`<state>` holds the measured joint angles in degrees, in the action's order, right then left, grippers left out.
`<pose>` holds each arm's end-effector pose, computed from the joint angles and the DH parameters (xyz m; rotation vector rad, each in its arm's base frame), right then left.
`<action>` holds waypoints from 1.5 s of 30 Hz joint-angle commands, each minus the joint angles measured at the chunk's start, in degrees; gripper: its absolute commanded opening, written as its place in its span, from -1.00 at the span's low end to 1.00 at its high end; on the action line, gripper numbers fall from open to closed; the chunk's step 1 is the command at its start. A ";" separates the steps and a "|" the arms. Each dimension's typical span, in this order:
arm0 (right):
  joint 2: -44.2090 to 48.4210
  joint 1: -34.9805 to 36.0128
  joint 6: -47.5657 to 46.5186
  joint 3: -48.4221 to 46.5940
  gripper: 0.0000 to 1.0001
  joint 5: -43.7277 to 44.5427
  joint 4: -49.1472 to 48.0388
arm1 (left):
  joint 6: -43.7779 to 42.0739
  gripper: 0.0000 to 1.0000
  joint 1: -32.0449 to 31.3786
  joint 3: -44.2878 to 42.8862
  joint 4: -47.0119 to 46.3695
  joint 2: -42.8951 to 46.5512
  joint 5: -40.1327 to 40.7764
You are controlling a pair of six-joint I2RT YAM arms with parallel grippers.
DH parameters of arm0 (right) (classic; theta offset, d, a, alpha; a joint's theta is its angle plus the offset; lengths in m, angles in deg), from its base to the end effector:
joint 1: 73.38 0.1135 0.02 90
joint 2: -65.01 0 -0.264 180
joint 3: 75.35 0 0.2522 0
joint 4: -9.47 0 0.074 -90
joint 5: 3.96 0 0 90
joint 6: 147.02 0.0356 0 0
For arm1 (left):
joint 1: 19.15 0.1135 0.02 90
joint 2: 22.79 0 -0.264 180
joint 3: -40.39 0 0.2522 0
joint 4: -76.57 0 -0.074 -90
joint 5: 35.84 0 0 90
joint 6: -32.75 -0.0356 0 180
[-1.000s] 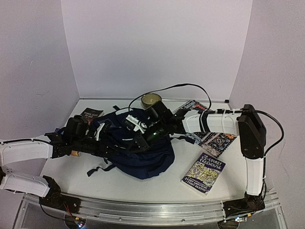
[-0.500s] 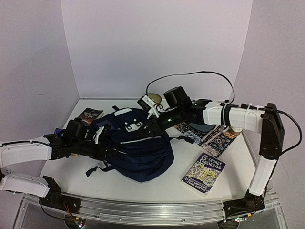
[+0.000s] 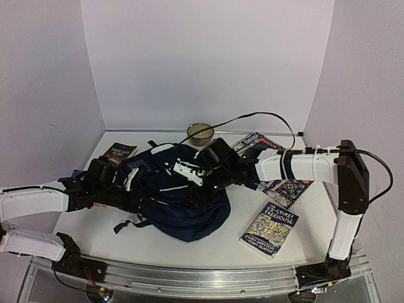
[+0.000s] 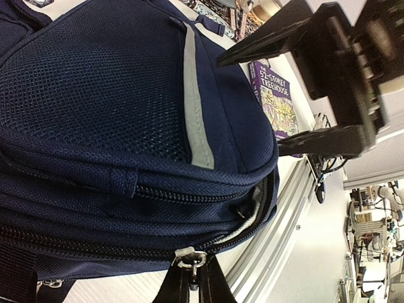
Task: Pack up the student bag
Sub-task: Open the second largest pocket of the student bag.
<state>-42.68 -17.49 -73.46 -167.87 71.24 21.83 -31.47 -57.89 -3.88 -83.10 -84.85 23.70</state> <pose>0.2391 0.3692 0.2489 -1.3724 1.5974 0.6864 0.1594 -0.1510 0.2050 0.5833 2.3352 -1.1689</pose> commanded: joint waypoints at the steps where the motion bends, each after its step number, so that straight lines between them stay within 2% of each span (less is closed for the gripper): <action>1: -3.39 1.03 -4.81 -1.50 0.42 7.09 1.32 | -0.73 -1.00 -0.38 -3.50 -3.78 0.61 -3.70; 5: -4.97 1.13 -5.17 -3.07 0.20 12.24 -0.18 | -0.51 -1.00 -0.37 -3.04 -3.69 0.41 -4.33; 7: -4.68 1.09 -5.77 -4.15 0.02 13.10 -0.69 | 0.04 -1.00 -0.37 -2.51 -3.54 0.32 -4.13; 10: -3.16 1.05 -7.90 -5.87 -0.50 13.50 -0.51 | 1.20 -1.00 -0.37 -1.61 -2.77 0.11 -3.06; 13: -0.92 1.09 -10.44 -7.56 -0.92 17.04 1.14 | 2.19 -1.00 -0.37 -1.36 0.01 -0.06 -0.30; 14: -0.16 1.07 -11.19 -8.12 -0.98 18.38 2.37 | 2.43 -1.00 -0.37 -1.48 1.31 -0.50 1.00; 22: 5.87 1.09 -12.74 -14.22 -1.00 19.36 7.73 | 2.66 -1.00 -0.37 -3.13 8.02 -7.75 7.90; 29: 4.24 2.87 -12.83 -21.01 -1.00 19.18 12.65 | 2.13 -1.00 -0.37 -5.98 10.27 -12.66 11.56; 34: 2.88 3.26 -11.70 -18.59 -1.00 19.32 13.27 | 2.31 -1.00 -0.37 -8.57 10.33 -9.79 9.51; 40: -0.24 3.27 -6.85 -14.31 -1.00 18.22 11.62 | 4.27 -1.00 -0.99 -11.99 8.68 -5.40 2.80; 45: -4.08 3.27 -2.57 -15.78 -1.00 20.73 8.99 | 7.19 -1.00 -7.02 -13.52 4.61 -8.09 2.83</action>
<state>-43.87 -14.37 -81.90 -182.04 89.61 36.53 -26.84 -59.55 -13.47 -73.05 -92.10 30.19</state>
